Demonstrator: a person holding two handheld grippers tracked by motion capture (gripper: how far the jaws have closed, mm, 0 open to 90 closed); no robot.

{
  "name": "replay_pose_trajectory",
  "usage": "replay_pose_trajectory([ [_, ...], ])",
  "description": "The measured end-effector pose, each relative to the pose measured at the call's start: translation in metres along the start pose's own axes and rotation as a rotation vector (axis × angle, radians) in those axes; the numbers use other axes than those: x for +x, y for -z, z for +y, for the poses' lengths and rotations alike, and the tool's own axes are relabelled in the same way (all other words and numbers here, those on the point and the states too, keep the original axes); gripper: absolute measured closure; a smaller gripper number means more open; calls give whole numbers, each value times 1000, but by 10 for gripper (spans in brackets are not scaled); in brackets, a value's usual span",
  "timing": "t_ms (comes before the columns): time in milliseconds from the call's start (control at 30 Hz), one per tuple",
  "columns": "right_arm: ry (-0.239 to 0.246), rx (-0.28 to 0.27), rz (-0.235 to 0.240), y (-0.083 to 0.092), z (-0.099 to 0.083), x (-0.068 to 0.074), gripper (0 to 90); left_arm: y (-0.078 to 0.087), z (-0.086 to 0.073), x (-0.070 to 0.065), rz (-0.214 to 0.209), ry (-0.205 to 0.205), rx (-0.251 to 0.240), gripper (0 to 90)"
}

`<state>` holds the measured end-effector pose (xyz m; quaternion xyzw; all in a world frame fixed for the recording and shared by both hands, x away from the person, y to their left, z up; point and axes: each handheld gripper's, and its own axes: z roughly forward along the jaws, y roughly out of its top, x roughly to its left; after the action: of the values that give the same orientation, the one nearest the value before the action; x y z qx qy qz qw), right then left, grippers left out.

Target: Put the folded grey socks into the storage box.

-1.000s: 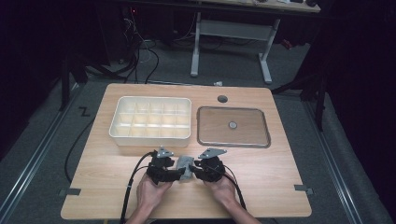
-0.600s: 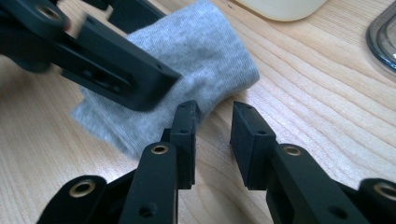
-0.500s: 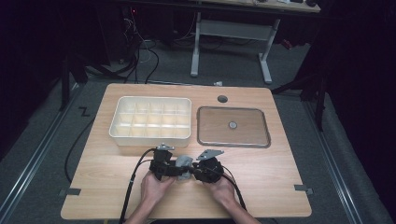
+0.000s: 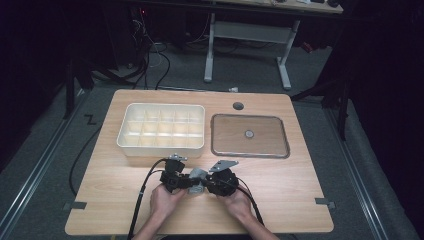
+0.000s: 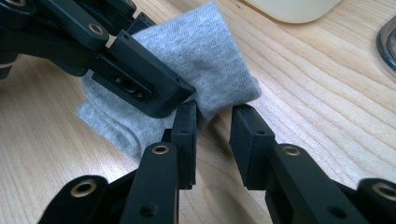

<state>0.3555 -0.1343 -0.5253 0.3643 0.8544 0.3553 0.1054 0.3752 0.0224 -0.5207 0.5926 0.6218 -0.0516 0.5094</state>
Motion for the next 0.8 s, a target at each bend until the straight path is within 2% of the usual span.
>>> replay_pose_trajectory([
  [67,4,2,2,0,0,0,714,1,0,0,-4,2,-2,674],
  [200,-2,-10,7,2,0,0,677,2,-1,-1,-8,-19,1,696],
  [400,-21,-33,-3,12,-1,-4,637,6,0,0,-10,-36,-8,707],
  [600,-34,-23,-71,24,-11,-18,623,12,3,-1,-20,-36,-19,711],
  [800,-74,-7,-151,35,-25,-36,610,20,7,-1,-28,-29,-35,712],
])
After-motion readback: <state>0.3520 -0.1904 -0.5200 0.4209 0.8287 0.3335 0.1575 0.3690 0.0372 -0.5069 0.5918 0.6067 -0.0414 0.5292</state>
